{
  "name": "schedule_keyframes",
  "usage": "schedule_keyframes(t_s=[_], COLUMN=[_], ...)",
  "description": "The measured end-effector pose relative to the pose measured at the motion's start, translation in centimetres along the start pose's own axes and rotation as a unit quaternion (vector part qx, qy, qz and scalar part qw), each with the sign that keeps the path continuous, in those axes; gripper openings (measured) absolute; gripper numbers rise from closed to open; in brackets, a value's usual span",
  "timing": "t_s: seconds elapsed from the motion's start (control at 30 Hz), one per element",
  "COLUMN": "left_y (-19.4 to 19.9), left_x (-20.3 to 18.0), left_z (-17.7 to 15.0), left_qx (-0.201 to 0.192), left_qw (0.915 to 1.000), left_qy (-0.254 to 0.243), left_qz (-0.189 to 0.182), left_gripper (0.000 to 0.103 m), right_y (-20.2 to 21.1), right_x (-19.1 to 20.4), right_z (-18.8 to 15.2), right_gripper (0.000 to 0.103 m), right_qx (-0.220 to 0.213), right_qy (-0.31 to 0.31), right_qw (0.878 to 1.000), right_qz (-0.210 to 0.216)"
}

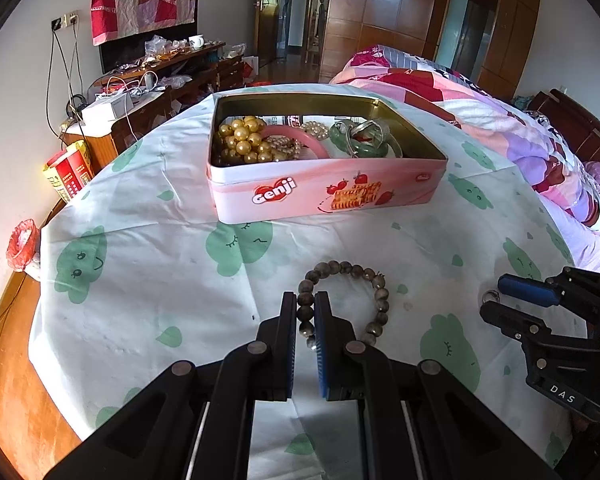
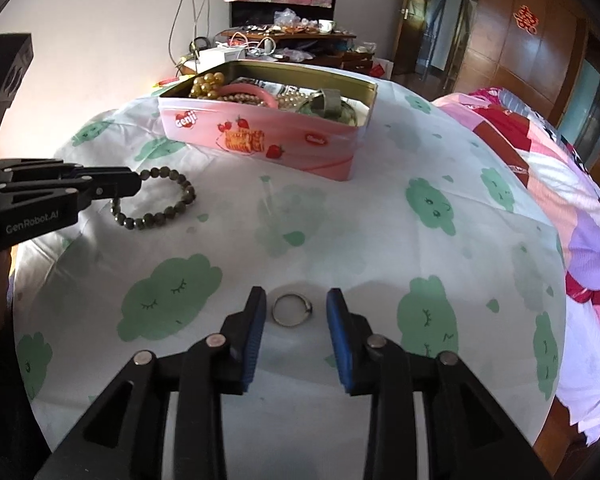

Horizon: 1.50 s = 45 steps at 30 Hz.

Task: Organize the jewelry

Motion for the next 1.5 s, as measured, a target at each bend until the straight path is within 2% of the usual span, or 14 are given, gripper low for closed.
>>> schedule_keyframes(t_s=[0.03,0.07,0.23,0.27,0.43,0.57,0.73,0.87,1.03,1.17,1.23,1.27,1.3,1.5], left_y=[0.0,0.0,0.4,0.6,0.8,0.7,0.7,0.5,0.1,0.0,-0.3,-0.3,-0.4,-0.5], left_x=[0.0,0.0,0.0,0.1,0.1,0.3,0.5,0.6,0.7,0.6,0.5,0.4,0.4,0.4], left_z=[0.0,0.0,0.3,0.4,0.4,0.4,0.4,0.4,0.1,0.0,-0.1,-0.2,-0.1,-0.1], left_qx=[0.000,-0.002,-0.009,-0.010,-0.009,-0.008,-0.009,-0.008,-0.003,-0.002,0.001,0.002,0.003,0.000], left_qw=[1.0000,1.0000,1.0000,0.9999,0.9999,0.9999,0.9999,0.9999,0.9999,0.9999,0.9999,0.9999,0.9999,0.9998], left_qy=[0.000,-0.001,0.002,0.003,0.004,0.007,0.010,0.012,0.013,0.015,0.014,0.014,0.014,0.018], left_qz=[0.000,0.000,-0.002,-0.002,-0.002,-0.002,-0.001,-0.002,-0.005,-0.006,-0.009,-0.009,-0.009,-0.010], left_gripper=[0.008,0.008,0.008,0.008,0.008,0.008,0.008,0.008,0.008,0.008,0.008,0.008,0.008,0.008], right_y=[0.0,0.0,0.3,0.4,0.6,1.2,1.1,0.0,-1.3,-0.6,-0.3,-0.4,-0.6,-1.7], right_x=[0.0,0.1,0.5,0.4,0.3,-0.4,2.1,2.2,-0.4,-1.7,-2.1,-1.9,-1.7,-0.7], right_z=[0.0,0.0,-0.1,0.0,0.1,0.0,-0.8,-0.4,1.8,2.0,1.7,1.7,1.6,2.3], right_gripper=[0.033,0.024,0.021,0.010,0.009,0.011,0.011,0.011,0.012,0.019,0.033,0.050,0.062,0.056], right_qx=[-0.002,-0.004,-0.012,-0.015,-0.013,-0.012,0.011,0.012,0.005,-0.005,-0.002,0.001,0.003,0.011], right_qy=[0.000,-0.001,-0.005,-0.007,-0.005,-0.032,-0.014,-0.009,-0.027,-0.042,-0.056,-0.057,-0.056,-0.059], right_qw=[1.000,1.000,1.000,1.000,1.000,0.999,0.998,0.999,1.000,0.999,0.998,0.998,0.998,0.998], right_qz=[-0.001,0.004,0.019,0.018,0.020,0.026,0.060,0.030,0.006,0.016,0.015,0.015,0.015,-0.001])
Point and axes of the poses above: each gripper's, at about its wrist camera, not at the fingertips, and y roughly against the way its jaws point, x to its left, z to its top, the point moved 9 cm from there along -y, roughly the way its jaws point, and after that the axes turned 10 degrees about x, right-handed, at the moved point
